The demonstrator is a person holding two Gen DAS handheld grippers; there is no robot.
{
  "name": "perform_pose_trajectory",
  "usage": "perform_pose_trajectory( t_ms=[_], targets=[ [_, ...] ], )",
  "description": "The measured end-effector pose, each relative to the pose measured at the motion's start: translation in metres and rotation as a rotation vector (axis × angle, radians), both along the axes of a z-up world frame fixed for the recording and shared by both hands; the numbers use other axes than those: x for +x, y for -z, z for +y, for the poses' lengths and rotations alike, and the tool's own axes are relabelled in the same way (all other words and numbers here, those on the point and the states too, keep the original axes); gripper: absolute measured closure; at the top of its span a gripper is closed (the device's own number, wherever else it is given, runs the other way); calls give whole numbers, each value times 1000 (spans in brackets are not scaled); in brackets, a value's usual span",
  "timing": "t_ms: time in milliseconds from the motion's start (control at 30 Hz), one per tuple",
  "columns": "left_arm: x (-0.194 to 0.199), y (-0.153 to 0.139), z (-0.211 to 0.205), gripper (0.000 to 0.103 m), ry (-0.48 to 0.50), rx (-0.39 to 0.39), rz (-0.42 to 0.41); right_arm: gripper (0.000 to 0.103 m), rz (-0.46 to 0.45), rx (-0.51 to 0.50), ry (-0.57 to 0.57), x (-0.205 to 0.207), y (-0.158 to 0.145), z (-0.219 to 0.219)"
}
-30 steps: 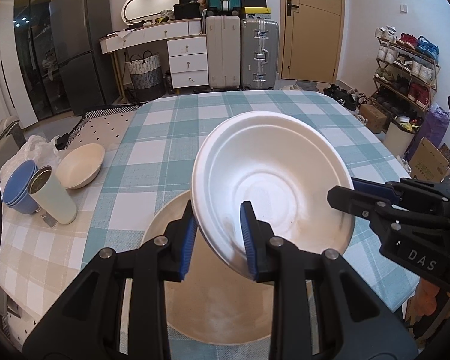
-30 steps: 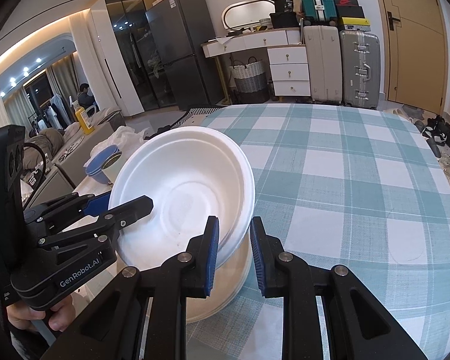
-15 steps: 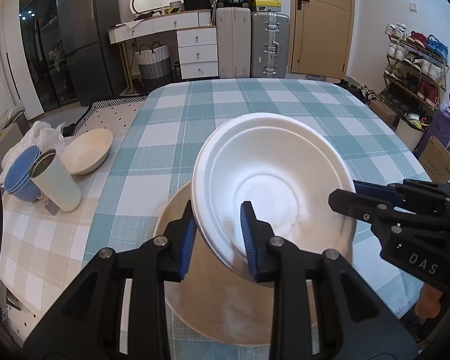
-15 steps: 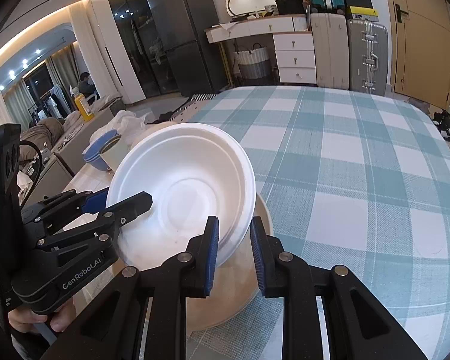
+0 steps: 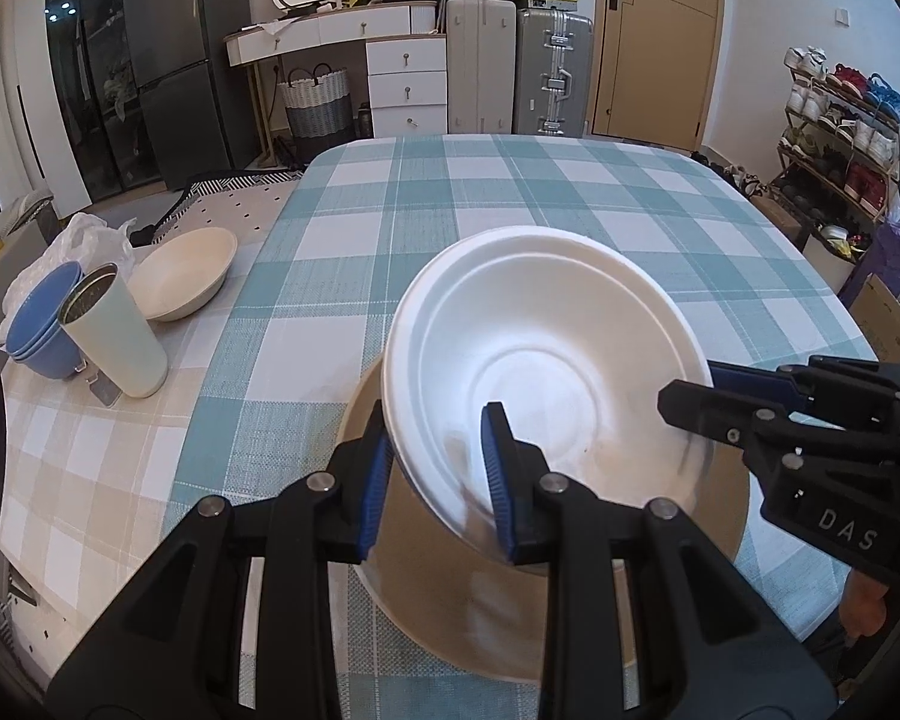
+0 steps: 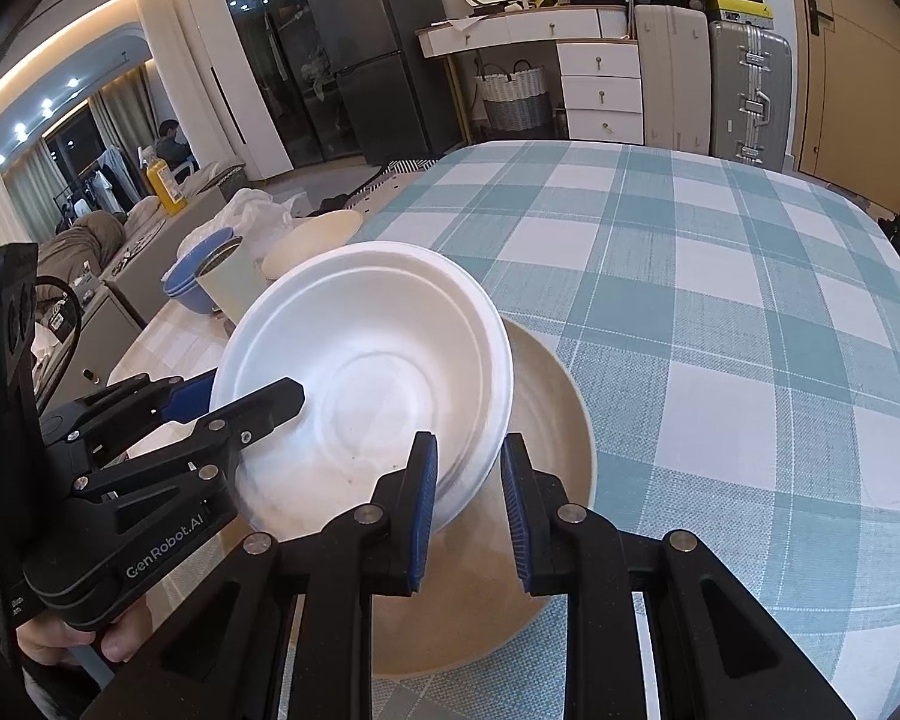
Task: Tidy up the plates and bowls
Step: 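Carry the nested bowls with both grippers over the cream plate stack, then lower the bowls onto the cream plates and open both grippers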
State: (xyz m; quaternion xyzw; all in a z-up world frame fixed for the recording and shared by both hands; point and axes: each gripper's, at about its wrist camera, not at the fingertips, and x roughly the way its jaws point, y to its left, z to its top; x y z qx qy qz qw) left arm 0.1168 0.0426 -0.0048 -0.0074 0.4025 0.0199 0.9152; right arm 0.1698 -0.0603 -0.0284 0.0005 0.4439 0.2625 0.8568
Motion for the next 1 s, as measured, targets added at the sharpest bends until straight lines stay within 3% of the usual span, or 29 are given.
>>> perform_pose_trajectory(
  t_ms=[467,900,1000],
  targets=[
    [6,12,-5,75,14,5,30,81,23,-26,12,2,4,2],
    [10,15,-5,70,18,-11,34,66,9,-21,6,1,3,3],
    [11,16,-4,62,16,-13,34,63,5,-18,7,0,4,3]
  ],
)
